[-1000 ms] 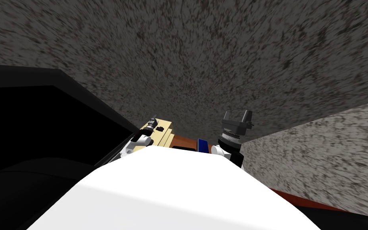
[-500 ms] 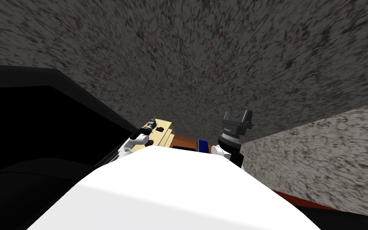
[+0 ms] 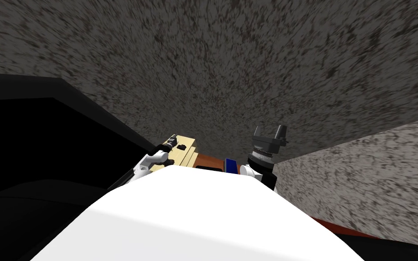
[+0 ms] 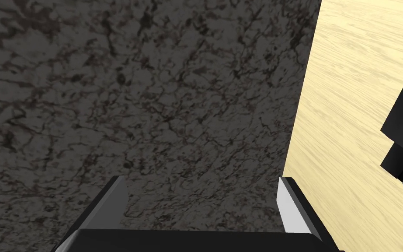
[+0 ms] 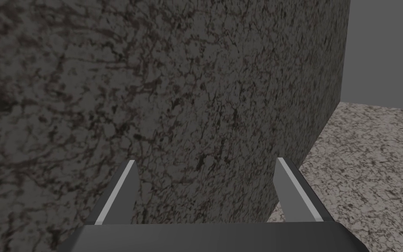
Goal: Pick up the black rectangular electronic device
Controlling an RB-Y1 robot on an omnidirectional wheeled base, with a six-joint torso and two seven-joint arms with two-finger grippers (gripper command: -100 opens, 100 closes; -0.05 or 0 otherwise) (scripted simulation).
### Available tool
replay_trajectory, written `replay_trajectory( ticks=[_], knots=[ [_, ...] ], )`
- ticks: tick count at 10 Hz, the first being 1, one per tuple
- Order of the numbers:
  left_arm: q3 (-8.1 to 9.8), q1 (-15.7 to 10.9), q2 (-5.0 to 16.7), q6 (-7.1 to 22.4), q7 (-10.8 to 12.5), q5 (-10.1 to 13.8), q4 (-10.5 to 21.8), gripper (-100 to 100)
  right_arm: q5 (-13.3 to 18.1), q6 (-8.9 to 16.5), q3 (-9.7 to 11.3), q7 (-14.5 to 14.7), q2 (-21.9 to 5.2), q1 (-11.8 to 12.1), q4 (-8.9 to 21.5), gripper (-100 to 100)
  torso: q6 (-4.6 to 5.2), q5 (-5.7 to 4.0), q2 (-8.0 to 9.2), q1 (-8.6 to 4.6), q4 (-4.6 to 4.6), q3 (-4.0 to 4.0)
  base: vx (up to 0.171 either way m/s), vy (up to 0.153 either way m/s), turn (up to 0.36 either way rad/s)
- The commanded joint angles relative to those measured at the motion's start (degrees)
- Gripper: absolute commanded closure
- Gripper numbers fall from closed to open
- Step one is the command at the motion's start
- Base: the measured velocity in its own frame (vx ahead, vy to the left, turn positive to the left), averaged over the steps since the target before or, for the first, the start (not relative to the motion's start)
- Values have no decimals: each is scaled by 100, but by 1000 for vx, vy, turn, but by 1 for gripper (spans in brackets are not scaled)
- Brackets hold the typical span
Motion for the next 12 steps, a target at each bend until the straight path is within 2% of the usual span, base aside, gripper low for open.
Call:
replay_trajectory(
  ticks=[1, 2, 3, 4, 5, 6, 7, 8, 11, 12],
  knots=[
    [58, -60, 151, 286, -25, 154, 131, -100, 0, 0, 0, 0, 0, 0, 0, 0, 0, 0, 0, 0, 0, 0, 25, 9, -2],
    [58, -60, 151, 452, -25, 154, 131, -100, 0, 0, 0, 0, 0, 0, 0, 0, 0, 0, -2, 0, 0, -1, 21, 9, -3],
    [100, -134, 276, 639, -53, 279, 256, -100, 0, 0, 0, 0, 0, 0, 0, 0, 0, 0, 0, 0, 0, 0, 25, 16, 0],
    [100, -134, 276, 793, -53, 279, 256, -100, 0, 0, 0, 0, 0, 0, 0, 0, 1, 0, -2, 2, 0, -1, 23, 13, -5],
    [133, -207, 399, 964, -85, 402, 381, -100, 0, 0, 0, 0, 0, 0, 0, 0, 0, 0, -2, 1, 0, -1, 29, 13, -5],
    [133, -207, 399, 1123, -85, 402, 381, -100, 0, 0, 0, 0, 0, 0, 0, 0, 0, 0, -3, 2, -1, -2, 27, 11, -2],
    [157, -279, 520, 1291, -120, 523, 506, -100, 0, 0, 0, 0, 0, 0, 0, 0, 0, 0, -3, 0, -1, -2, 32, 15, -3],
    [157, -279, 520, 1457, -120, 523, 506, -100, 0, 0, 0, 0, 0, 0, 0, 0, 1, 0, -5, 2, -1, -3, 25, 14, -6],
    [177, -417, 755, 1945, -202, 755, 750, -100, 0, 0, 0, 0, 0, 0, 0, 0, 0, 1, -4, 1, -1, -3, 33, 14, -5],
    [177, -417, 755, 2084, -202, 755, 750, -100, 0, 0, 0, 0, 0, 0, 0, 0, 0, 0, -6, 1, -1, -3, 29, 12, -3]
  ],
)
